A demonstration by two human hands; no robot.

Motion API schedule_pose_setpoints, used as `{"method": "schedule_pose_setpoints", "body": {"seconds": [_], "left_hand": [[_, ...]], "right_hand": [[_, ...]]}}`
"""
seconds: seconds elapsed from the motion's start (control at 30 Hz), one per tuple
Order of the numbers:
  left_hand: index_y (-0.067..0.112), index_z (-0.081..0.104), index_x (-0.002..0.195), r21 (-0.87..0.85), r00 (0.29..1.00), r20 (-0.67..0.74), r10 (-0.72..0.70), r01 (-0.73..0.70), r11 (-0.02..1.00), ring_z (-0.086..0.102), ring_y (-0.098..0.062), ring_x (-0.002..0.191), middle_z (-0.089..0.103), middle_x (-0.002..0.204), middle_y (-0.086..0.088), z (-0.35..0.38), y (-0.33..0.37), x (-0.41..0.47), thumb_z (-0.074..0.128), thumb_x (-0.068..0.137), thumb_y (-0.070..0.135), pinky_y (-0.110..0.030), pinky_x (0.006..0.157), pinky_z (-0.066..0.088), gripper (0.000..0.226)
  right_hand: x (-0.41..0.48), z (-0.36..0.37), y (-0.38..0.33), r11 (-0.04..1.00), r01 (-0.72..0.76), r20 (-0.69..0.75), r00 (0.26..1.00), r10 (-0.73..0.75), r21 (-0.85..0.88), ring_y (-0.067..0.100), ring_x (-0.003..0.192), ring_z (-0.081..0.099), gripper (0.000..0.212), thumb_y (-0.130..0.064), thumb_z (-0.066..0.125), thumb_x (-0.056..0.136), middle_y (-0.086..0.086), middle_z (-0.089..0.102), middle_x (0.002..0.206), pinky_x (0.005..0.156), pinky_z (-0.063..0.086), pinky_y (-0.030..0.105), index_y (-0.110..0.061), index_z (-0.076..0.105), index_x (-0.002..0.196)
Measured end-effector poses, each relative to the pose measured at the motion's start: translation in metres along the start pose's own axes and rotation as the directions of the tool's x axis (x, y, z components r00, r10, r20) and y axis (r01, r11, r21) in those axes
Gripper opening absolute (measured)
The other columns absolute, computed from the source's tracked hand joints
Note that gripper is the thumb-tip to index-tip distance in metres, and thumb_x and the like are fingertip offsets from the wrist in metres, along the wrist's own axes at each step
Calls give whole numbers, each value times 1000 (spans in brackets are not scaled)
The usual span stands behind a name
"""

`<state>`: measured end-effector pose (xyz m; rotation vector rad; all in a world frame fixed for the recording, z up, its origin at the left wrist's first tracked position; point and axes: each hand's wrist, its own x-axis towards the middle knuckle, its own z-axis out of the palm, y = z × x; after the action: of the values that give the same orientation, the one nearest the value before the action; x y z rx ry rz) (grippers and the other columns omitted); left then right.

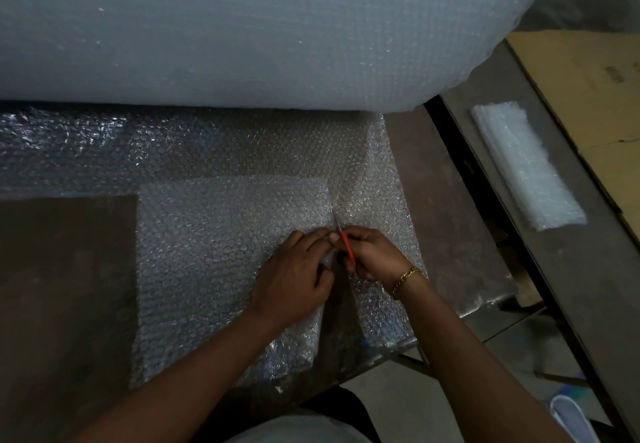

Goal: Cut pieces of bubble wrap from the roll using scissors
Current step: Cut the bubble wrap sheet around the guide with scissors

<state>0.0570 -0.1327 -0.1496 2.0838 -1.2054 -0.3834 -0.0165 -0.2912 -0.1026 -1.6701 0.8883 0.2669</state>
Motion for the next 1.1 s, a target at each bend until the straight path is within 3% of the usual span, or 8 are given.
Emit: {"method": "schedule_pose_setpoints", "body": {"seconds": [0.1,0.23,0.37,0.63,0.83,1.1], "left_hand": [[17,60,132,5,1000,-1,3,-3,1000,51,-16,119,59,137,4,0,0,0,52,84,24,-32,97,49,49],[15,65,123,19,1000,-2,1,-1,1000,53,-19,119,62,134,1,0,-1,0,51,83,26,-36,94,52,44],[15,65,124,26,1000,1,-8,8,1000,52,-18,116,62,132,1,1,-1,0,50,83,27,-35,92,52,46],[16,63,126,22,1000,-4,5,-5,1000,53,-19,113,62,130,2,0,-2,1,53,82,25,-33,92,49,46],[15,64,125,21,1000,5,2,-2,1000,52,-17,118,61,132,3,2,-3,1,51,84,27,-35,95,51,44],[14,62,130,14,1000,0,12,-12,1000,51,-17,121,60,135,3,0,-3,0,50,85,27,-34,98,50,48]], "right_hand": [[0,0,0,1000,-13,-1,1000,13,8,6,34,40,37,-35,62,97,4,54,52,36,29,17,2,67,100],[0,1,-5,999,-22,-4,1000,22,43,9,34,39,32,-45,58,97,6,55,52,37,25,19,-17,66,82],[1,1,-11,999,5,-11,1000,-5,33,9,34,40,35,-50,59,95,8,54,53,36,27,18,-23,63,74],[4,0,-12,1000,-1,-14,1000,1,-27,7,37,44,34,-53,60,94,6,57,56,38,30,18,-22,66,81],[7,0,-7,1000,-7,-23,1000,7,-10,6,35,41,40,-42,65,95,4,54,53,37,30,18,-2,69,99],[5,-1,-8,997,-27,0,1000,27,76,8,33,36,21,-32,63,97,4,52,51,35,26,17,-14,69,91]]}}
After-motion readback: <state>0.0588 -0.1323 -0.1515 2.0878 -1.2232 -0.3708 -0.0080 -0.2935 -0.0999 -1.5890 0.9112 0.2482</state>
